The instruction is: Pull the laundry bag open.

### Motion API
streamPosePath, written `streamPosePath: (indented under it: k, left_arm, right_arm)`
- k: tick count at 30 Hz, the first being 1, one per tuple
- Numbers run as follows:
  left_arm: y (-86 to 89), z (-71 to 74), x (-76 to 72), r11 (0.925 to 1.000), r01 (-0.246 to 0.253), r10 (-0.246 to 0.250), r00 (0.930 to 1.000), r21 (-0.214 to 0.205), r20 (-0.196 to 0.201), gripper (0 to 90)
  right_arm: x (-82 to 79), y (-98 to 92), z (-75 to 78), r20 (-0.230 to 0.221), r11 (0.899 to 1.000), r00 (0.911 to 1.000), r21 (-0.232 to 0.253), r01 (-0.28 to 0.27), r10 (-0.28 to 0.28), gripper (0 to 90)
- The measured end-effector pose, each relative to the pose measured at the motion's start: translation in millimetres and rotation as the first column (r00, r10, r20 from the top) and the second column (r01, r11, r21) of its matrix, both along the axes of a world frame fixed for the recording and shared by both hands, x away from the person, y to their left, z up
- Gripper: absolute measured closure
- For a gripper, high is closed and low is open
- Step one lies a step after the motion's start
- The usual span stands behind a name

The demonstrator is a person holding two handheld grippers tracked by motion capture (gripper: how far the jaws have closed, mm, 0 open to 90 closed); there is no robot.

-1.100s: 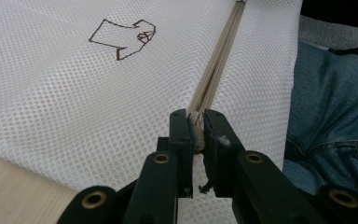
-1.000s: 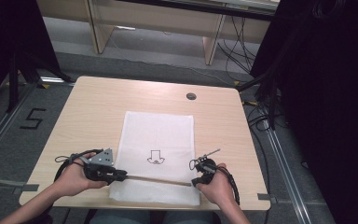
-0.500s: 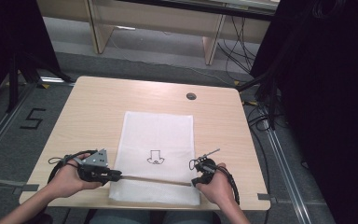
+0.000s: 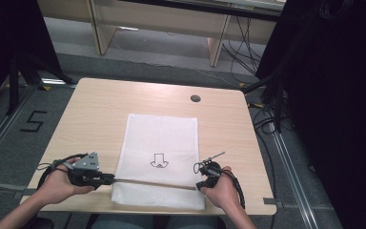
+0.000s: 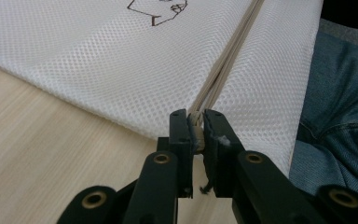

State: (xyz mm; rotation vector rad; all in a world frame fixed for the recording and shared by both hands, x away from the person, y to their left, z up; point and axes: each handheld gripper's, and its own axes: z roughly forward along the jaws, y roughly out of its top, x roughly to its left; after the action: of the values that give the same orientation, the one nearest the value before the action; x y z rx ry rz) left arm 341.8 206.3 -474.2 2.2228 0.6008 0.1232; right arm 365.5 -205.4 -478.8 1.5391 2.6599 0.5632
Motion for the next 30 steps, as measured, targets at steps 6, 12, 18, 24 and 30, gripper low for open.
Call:
streamPosePath:
  k: [6, 12, 18, 24, 30]
  left_arm:
    - [6.2, -0.9, -2.3, 0.9999, -0.010, 0.010, 0.9999, -0.012, -0.004, 82.0]
    - [7.3, -2.6, -1.9, 1.0000, 0.001, -0.001, 1.0000, -0.008, -0.006, 82.0]
    - [10.9, -4.6, -2.2, 1.0000, -0.002, 0.002, 1.0000, 0.003, -0.009, 82.0]
    - [10.8, -7.5, -2.5, 0.9997, -0.026, 0.025, 0.9994, -0.005, -0.022, 82.0]
    - [11.1, -10.2, -0.9, 0.9995, -0.027, 0.027, 0.9994, 0.015, -0.021, 82.0]
  right_arm:
    - [-0.2, 0.9, -1.4, -0.001, 1.000, 0.9997, -0.007, 0.024, -0.024, 90.0]
    - [0.0, 0.7, -1.3, -0.004, 1.000, 0.9997, -0.005, 0.024, -0.024, 90.0]
    - [-0.6, 1.5, 0.3, -0.029, 0.999, 0.9989, -0.014, 0.035, -0.036, 90.0]
    - [0.3, 0.2, -0.1, -0.023, 1.000, 0.9995, -0.011, 0.022, -0.022, 90.0]
    - [1.9, -1.9, -1.4, -0.005, 1.000, 0.9999, 0.004, -0.011, 0.011, 90.0]
